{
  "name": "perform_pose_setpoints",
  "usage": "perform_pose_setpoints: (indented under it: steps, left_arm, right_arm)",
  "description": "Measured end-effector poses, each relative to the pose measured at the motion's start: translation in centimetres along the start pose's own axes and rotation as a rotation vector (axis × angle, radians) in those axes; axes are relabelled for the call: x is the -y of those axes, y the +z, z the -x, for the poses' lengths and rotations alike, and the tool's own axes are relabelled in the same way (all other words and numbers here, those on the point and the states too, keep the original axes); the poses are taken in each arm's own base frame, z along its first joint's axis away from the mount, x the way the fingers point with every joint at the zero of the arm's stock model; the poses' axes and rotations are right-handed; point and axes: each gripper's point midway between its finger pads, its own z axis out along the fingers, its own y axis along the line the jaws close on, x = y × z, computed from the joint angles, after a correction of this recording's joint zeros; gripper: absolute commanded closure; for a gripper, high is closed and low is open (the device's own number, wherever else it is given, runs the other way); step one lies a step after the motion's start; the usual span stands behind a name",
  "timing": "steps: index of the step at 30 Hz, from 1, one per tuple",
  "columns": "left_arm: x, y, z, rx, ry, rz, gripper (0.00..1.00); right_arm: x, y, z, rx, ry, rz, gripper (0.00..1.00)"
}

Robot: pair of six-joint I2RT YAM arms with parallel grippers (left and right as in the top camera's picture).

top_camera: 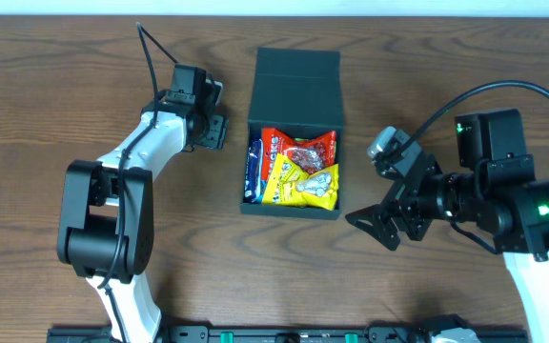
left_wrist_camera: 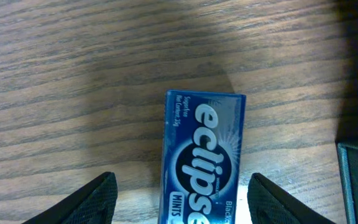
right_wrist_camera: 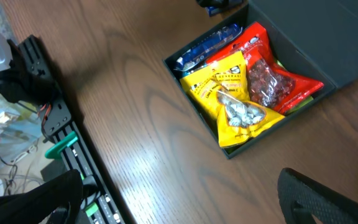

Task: Pack container
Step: 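Reach the left gripper to the blue Eclipse tin and grasp it, then carry the Eclipse tin over the box and drop it on the bags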

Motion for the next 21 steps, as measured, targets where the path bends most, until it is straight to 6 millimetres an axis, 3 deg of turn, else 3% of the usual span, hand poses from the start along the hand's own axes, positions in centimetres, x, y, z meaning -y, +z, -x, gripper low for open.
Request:
perform_pose_setpoints:
  steps: [8,21]
  left_arm:
    - [0.1,1.0,-0.7,-0.027,0.01,-0.006,0.39]
    - [0.3,1.2,-0.9,-0.031,0.02,-0.017,0.68]
  right_arm:
    - [0.0,0.0,0.0,0.0,0.0,0.0,0.01]
    - [0.0,0.0,0.0,0.0,0.0,0.0,0.01]
